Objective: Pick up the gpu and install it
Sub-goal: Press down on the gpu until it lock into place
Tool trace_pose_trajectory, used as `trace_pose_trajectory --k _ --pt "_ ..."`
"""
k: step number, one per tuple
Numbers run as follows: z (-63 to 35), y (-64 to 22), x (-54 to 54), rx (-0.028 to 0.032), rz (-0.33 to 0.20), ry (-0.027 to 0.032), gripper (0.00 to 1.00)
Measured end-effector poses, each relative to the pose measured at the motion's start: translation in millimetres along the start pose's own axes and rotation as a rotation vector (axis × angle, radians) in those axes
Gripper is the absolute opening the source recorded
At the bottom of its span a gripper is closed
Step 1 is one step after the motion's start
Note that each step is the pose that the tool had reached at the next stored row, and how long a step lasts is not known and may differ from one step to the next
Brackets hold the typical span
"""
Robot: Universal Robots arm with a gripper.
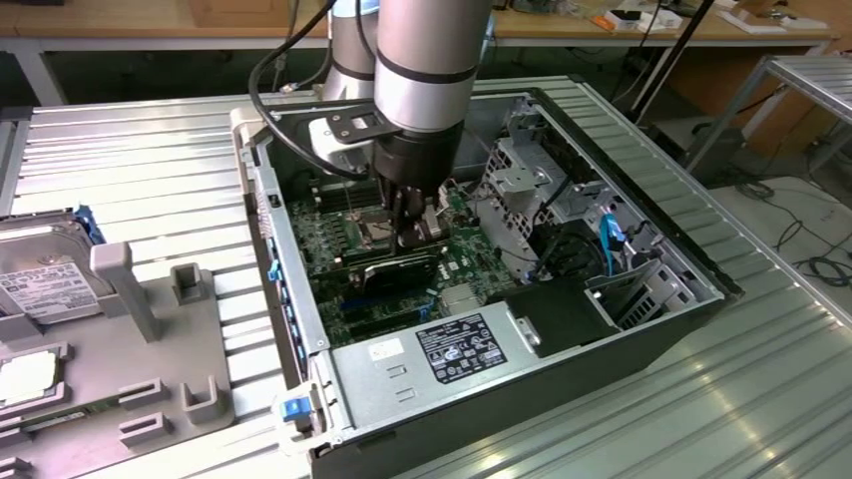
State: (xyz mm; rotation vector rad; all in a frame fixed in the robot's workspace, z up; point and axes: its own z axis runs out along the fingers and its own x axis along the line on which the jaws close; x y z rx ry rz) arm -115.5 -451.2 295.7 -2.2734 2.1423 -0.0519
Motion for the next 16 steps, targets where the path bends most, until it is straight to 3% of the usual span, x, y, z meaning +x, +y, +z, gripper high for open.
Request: trace_pose_trajectory --k 1,2,4,6,7,9,14,16 --pt "0.7 2.9 -0.2 -0.0028 0.000 -0.0004 0.11" --pt "3.0 9.0 -0.6 -0.0124 0.000 -0.0011 0.11" --pt "4.2 14.1 -0.9 -0.0238 0.000 -0.0015 0.11" --pt "4.1 17.7 -1.1 -0.0639 -0.001 -0.0039 0.11" --pt "4.0 19.4 -1.2 -0.0735 0.000 -0.0045 0.11" --pt "3.3 23.2 -1.5 -0.0858 -0.001 -0.0056 0.11" --pt "-2.8 32.8 -2.0 -0.0912 0.001 -0.0069 0.11" --pt "-5.2 36.7 -2.2 -0.1015 0.001 -0.0082 0.11"
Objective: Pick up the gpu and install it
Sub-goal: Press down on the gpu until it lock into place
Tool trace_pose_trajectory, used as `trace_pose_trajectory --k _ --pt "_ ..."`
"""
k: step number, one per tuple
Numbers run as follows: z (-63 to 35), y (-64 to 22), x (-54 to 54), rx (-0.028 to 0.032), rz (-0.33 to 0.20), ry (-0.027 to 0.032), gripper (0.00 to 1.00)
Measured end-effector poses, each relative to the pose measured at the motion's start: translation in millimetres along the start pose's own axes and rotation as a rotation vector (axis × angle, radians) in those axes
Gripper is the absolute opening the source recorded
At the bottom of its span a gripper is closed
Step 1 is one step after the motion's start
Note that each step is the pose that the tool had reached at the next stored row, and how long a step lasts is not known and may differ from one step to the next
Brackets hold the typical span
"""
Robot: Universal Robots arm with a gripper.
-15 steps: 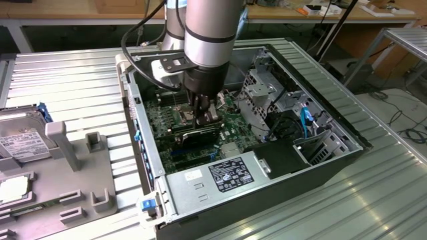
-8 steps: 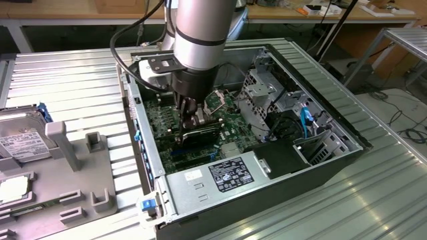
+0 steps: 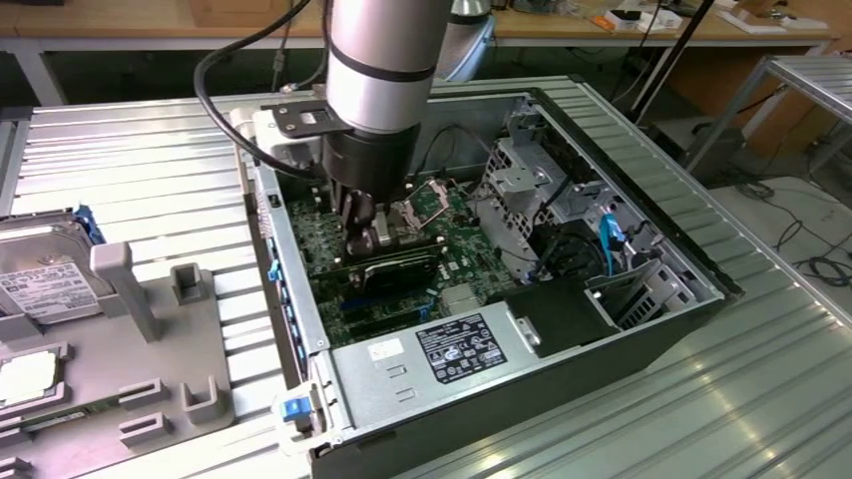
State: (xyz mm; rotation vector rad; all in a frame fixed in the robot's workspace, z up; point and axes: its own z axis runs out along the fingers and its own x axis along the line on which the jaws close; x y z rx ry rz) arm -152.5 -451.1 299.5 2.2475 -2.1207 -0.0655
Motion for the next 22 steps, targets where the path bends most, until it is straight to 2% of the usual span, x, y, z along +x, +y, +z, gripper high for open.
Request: trace_pose_trajectory --k 2,3,5,7,10,13,15,22 --pt "-1.7 2.5 -0.1 -0.0090 0.000 -0.0008 0.11" --pt "-3.0 5.1 -0.3 -0.0242 0.000 -0.0020 0.11" --pt "-3.6 9.0 -0.5 -0.0421 0.001 -0.0032 0.11" --pt "-3.9 12.9 -0.7 -0.0530 0.001 -0.0041 0.11" --pt "-4.4 17.4 -1.0 -0.0646 0.001 -0.0052 0.11" --pt "-5.7 23.7 -1.5 -0.0728 0.002 -0.0059 0.11" --pt "-5.7 29.8 -2.0 -0.0730 0.005 -0.0060 0.11" --pt "-5.7 31.7 -2.6 -0.0730 0.006 -0.0064 0.11"
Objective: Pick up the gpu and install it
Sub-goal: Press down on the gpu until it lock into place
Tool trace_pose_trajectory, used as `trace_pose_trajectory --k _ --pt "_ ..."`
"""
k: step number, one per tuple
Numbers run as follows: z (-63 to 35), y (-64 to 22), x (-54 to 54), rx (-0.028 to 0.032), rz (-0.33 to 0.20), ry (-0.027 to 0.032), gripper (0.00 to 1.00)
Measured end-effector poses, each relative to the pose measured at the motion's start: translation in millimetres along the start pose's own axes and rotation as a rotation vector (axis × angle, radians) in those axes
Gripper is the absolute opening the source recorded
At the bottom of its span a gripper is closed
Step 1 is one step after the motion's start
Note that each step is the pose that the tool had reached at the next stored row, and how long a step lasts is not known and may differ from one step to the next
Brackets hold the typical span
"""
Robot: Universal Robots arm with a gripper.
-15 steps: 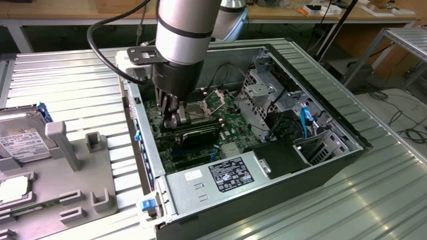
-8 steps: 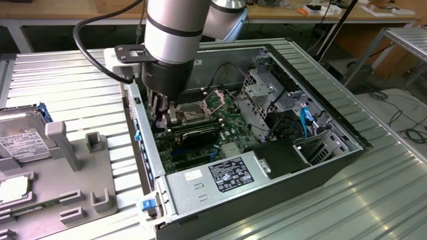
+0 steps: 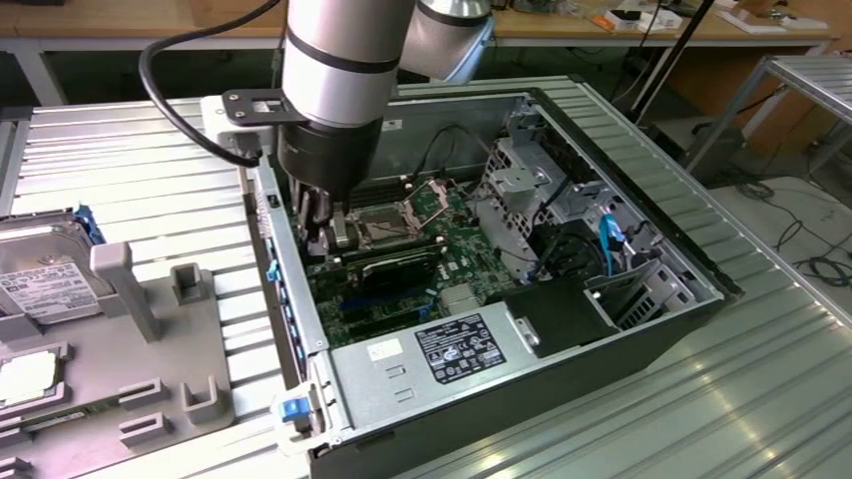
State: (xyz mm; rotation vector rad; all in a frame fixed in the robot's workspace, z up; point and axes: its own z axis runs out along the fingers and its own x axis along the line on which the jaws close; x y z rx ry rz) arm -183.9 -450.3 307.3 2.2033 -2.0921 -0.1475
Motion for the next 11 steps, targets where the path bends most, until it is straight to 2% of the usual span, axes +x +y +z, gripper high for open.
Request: trace_pose_trajectory --k 11 --pt "-8.6 1.1 -1.6 0.0001 0.000 -0.0001 0.11"
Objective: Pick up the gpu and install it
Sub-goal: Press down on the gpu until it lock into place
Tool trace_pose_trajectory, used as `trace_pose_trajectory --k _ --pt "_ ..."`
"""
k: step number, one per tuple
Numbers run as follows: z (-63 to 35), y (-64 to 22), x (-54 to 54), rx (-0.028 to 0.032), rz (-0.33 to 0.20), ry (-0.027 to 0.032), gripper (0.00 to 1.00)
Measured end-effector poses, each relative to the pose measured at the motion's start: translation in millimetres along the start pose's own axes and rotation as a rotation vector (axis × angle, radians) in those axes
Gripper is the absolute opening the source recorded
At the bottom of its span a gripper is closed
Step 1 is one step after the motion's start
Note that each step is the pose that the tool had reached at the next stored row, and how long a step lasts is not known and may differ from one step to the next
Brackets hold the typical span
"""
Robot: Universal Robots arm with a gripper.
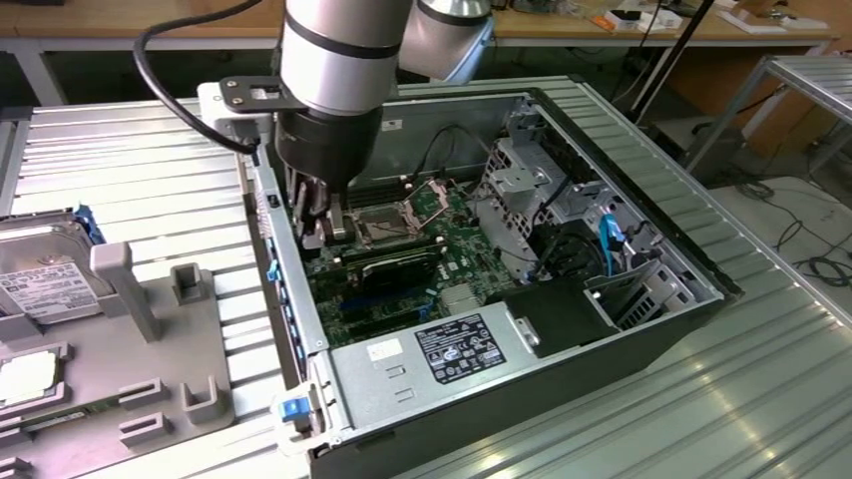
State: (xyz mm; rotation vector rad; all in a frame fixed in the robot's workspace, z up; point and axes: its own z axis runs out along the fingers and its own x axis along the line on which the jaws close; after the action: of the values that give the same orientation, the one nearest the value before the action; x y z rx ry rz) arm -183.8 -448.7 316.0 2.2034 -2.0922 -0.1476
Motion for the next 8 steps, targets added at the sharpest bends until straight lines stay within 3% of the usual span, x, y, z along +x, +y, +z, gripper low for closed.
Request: trace_pose_trajectory --k 4,7,8 --pt "2.0 0.7 0.0 -0.0001 0.000 0.0000 0.11" --pt "6.1 1.4 0.0 0.0002 -0.001 -0.0089 0.11" --pt "6.7 1.3 0.1 0.0002 -0.001 -0.0091 0.11"
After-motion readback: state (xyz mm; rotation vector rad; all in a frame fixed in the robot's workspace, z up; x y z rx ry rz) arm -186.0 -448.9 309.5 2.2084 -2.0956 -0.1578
